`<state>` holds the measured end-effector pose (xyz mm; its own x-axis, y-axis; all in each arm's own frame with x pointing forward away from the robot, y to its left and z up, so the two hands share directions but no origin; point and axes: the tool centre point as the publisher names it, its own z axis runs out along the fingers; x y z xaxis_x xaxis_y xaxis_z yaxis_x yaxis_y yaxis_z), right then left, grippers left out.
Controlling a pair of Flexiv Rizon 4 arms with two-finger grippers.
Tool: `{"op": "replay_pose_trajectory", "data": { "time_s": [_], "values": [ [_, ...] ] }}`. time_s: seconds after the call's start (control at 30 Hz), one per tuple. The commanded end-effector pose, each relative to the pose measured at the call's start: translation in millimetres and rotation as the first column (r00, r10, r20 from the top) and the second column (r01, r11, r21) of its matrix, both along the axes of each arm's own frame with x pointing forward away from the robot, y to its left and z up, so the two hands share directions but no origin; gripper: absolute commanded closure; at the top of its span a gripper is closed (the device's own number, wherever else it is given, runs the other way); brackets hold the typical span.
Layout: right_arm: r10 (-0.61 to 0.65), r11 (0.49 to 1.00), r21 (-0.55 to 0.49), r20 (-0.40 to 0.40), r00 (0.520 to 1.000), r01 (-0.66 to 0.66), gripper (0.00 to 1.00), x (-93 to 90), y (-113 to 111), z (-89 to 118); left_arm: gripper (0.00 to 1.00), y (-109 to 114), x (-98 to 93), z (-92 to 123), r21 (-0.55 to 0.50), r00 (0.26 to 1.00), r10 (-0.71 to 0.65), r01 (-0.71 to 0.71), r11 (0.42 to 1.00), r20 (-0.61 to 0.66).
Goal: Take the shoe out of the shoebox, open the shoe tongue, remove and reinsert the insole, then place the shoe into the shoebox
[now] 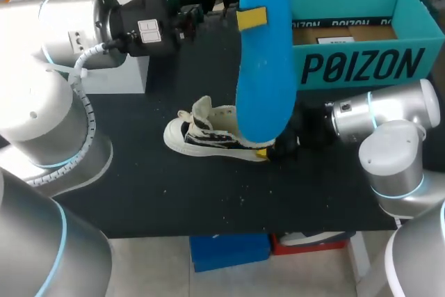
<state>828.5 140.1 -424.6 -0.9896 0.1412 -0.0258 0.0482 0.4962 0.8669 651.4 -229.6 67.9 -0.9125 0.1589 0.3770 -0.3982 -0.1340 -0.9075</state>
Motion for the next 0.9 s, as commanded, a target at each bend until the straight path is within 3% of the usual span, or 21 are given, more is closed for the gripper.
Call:
{"op": "replay_pose_trajectory", "data": {
  "time_s": [0.03,0.33,0.4,0.43,0.47,0.67,0.9],
  "values": [
    [-0.001,1.000,-0.002,-0.001,1.000,0.001,1.00,0.0,0.8,-3.8,1.00,1.5,-3.4,13.8,-0.006,1.000,-0.017,0.017,1.000,0.013],
    [-0.001,1.000,-0.002,-0.001,1.000,0.001,1.00,0.0,0.8,-3.8,1.00,3.0,-13.6,29.3,-0.038,0.999,-0.034,0.035,0.999,0.034],
    [-0.001,1.000,-0.002,-0.001,1.000,0.001,0.55,0.0,0.8,-3.8,1.00,3.0,-13.6,29.3,-0.038,0.999,-0.034,0.035,0.999,0.034],
    [-0.001,1.000,-0.002,-0.001,1.000,0.001,0.10,0.0,0.8,-3.8,1.00,3.0,-13.6,29.3,-0.038,0.999,-0.034,0.035,0.999,0.034],
    [-0.001,1.000,-0.002,-0.001,1.000,0.001,0.00,0.0,0.8,-3.8,1.00,3.0,-13.6,29.3,-0.038,0.999,-0.034,0.035,0.999,0.034],
    [0.000,0.997,-0.077,0.011,1.000,0.000,0.00,4.1,-10.0,9.9,1.00,3.0,-13.6,29.3,-0.038,0.999,-0.034,0.035,0.999,0.034],
    [0.035,0.965,-0.260,-0.018,0.999,-0.038,0.00,9.1,-18.4,27.4,1.00,3.0,-13.6,29.3,-0.038,0.999,-0.034,0.035,0.999,0.034]
  ]
}}
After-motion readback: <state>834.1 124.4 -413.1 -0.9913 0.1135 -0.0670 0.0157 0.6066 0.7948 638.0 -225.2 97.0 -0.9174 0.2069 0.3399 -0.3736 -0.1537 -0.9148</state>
